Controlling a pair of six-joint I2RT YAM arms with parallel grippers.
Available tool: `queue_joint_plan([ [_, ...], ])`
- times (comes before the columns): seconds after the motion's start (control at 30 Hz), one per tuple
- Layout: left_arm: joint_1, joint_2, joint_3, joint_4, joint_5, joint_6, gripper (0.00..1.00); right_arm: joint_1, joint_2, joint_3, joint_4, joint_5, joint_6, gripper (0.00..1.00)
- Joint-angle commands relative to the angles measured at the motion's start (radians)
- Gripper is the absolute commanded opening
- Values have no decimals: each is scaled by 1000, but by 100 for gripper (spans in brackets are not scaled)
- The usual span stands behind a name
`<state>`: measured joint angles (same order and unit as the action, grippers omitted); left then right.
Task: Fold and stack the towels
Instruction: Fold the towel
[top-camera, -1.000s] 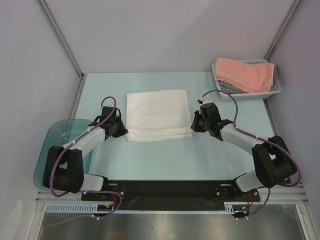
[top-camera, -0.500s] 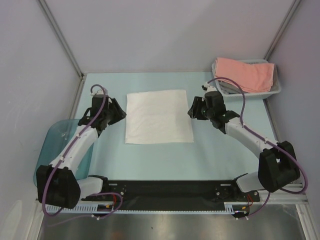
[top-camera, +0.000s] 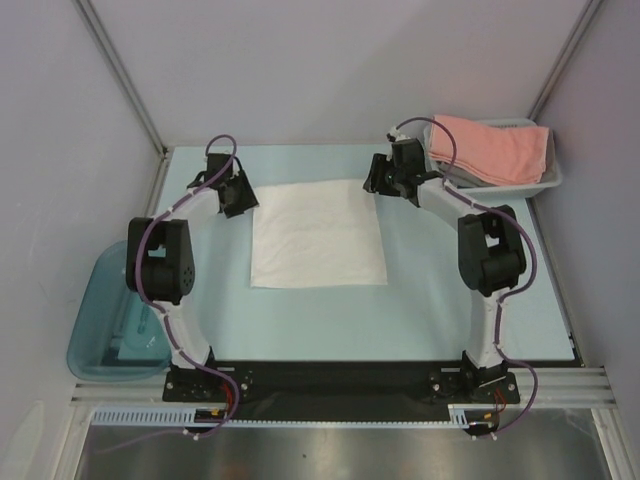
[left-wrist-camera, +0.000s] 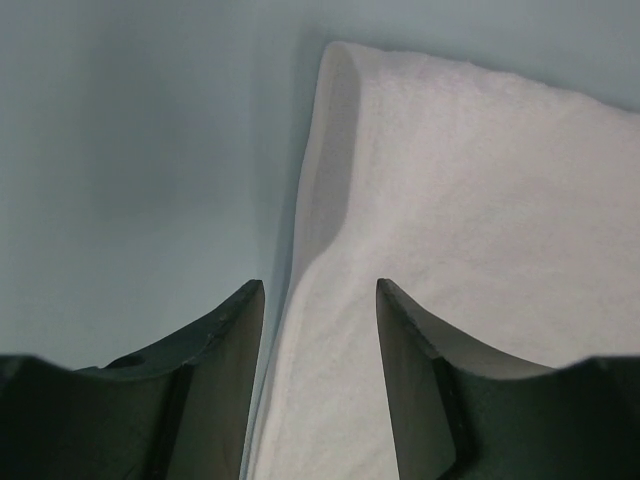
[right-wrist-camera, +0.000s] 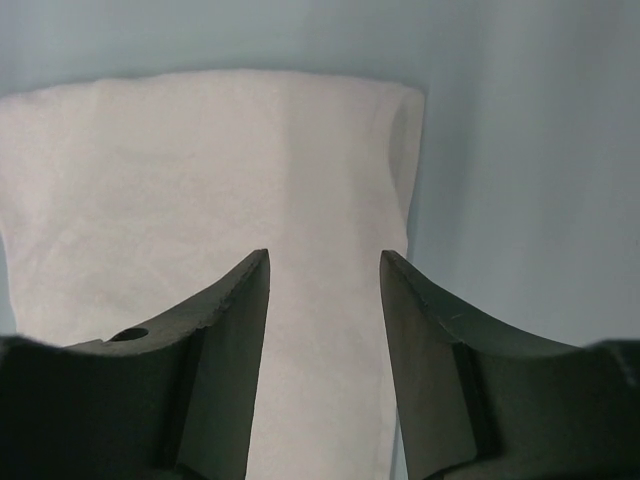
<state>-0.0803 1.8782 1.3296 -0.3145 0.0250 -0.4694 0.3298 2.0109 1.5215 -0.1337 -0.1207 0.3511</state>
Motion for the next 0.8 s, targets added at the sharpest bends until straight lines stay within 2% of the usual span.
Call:
queue_joint_plan([
  [0.0,17,56,108,34,44,35,54,-18,81,141,-23,-25,-41,54],
  [0.27,27,180,229,60,99,32,53,-48,221,305,-55,-46,-44,54],
  [0.43,33,228,270,77,138,20,49,-54,273,374,-86,-43,-52,54],
  [0.77,36,274,293,94,167,-8,42,-52,270,310,-60,-69,-15,53],
])
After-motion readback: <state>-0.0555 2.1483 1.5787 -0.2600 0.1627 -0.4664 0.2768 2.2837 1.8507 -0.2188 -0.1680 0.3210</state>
